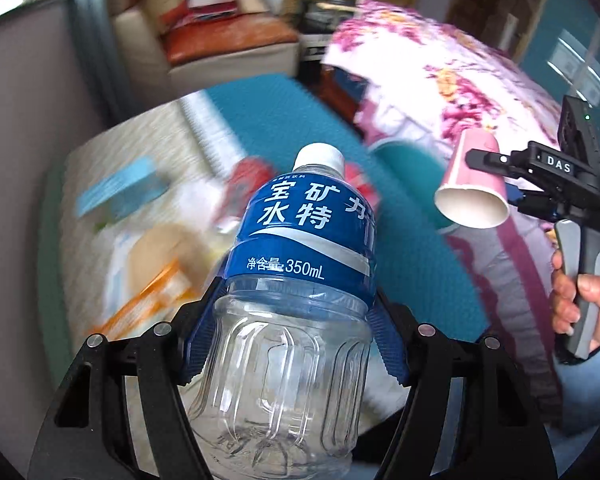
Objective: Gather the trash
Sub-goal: 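Drop the water bottle into the teal bin with left while right drops the pink cup in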
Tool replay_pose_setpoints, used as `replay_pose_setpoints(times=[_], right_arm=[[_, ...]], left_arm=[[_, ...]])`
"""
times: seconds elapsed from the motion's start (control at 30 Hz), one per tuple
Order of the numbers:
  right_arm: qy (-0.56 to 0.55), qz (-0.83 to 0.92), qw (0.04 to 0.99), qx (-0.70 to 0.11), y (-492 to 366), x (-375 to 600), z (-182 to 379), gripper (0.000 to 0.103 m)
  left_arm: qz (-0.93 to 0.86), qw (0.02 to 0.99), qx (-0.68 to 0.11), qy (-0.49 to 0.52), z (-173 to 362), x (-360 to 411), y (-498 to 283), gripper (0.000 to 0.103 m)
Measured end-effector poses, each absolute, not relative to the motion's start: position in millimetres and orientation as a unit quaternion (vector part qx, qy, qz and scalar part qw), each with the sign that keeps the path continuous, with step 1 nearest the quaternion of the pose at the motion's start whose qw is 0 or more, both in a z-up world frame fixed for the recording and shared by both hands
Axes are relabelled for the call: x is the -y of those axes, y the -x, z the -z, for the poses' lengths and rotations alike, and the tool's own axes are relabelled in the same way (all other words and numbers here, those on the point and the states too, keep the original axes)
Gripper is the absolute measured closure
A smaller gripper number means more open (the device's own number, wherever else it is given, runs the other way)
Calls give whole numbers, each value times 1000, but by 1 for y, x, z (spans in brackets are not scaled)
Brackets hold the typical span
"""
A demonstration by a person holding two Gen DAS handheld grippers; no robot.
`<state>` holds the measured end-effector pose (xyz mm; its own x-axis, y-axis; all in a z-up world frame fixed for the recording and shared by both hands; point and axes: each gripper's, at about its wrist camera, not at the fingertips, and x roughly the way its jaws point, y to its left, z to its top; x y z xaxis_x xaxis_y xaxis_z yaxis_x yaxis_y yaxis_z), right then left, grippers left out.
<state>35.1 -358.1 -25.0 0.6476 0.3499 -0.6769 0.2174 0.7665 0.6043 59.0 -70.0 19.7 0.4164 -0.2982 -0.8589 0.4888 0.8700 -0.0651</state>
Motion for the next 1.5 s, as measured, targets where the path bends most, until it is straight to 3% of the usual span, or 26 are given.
replay_pose_setpoints(times=[0.4, 0.7, 1.1, 1.5], right_arm=[[-341, 105, 860, -365, -28, 497, 22, 39], [-345, 124, 851, -377, -34, 543, 47, 39], [-357, 115, 836, -400, -51, 543, 73, 39], [-335, 98, 830, -435, -69, 521, 81, 38]], left_arm=[[311, 781, -514, -169, 26, 268, -120, 33], [299, 741, -563, -212, 91, 338, -149, 33], [288, 742, -565, -217, 105, 353, -160, 29], [275, 783, -537, -149, 52, 297, -148, 25]])
